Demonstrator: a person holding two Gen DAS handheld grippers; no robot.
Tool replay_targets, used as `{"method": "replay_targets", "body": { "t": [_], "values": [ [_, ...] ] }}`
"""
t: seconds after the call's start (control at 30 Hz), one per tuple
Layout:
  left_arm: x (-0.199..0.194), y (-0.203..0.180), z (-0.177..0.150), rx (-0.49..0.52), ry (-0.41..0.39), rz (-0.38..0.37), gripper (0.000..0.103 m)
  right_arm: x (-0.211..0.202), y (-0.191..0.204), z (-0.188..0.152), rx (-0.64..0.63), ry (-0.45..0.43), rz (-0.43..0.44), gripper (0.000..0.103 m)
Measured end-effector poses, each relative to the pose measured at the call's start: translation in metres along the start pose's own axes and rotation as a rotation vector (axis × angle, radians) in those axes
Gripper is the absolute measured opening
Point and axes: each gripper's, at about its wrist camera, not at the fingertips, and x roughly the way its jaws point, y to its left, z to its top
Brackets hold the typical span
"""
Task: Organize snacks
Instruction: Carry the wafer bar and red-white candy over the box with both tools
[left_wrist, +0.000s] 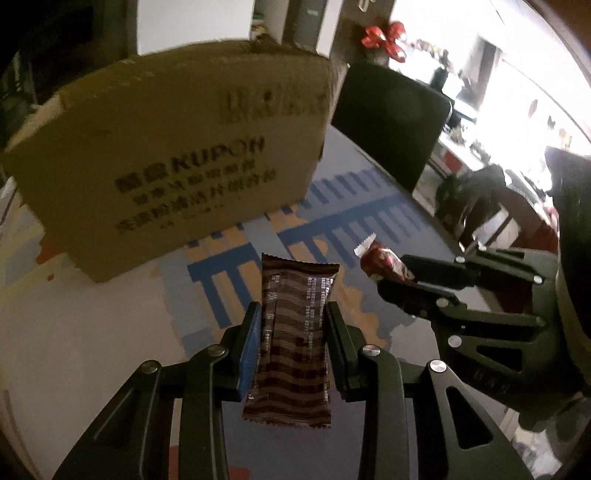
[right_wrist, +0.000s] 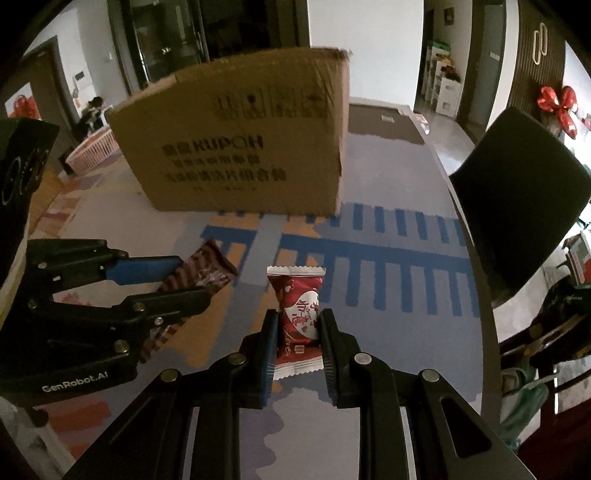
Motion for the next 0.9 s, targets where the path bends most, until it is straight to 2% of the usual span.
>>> {"method": "replay_targets", "body": {
  "t": [0.43,0.9],
  "values": [
    [-0.056,0.011,0.012,-0.054,-0.158,0.055,0.034,-0.038,0.013,0.026,0.003,-0.129,0.011,0.023],
    [-0.111,0.034,0.047,-0.083,-0.306,0.106,0.034,-0.078,0.027,0.078,0.0,-0.286,0.022,0.023]
  ]
}}
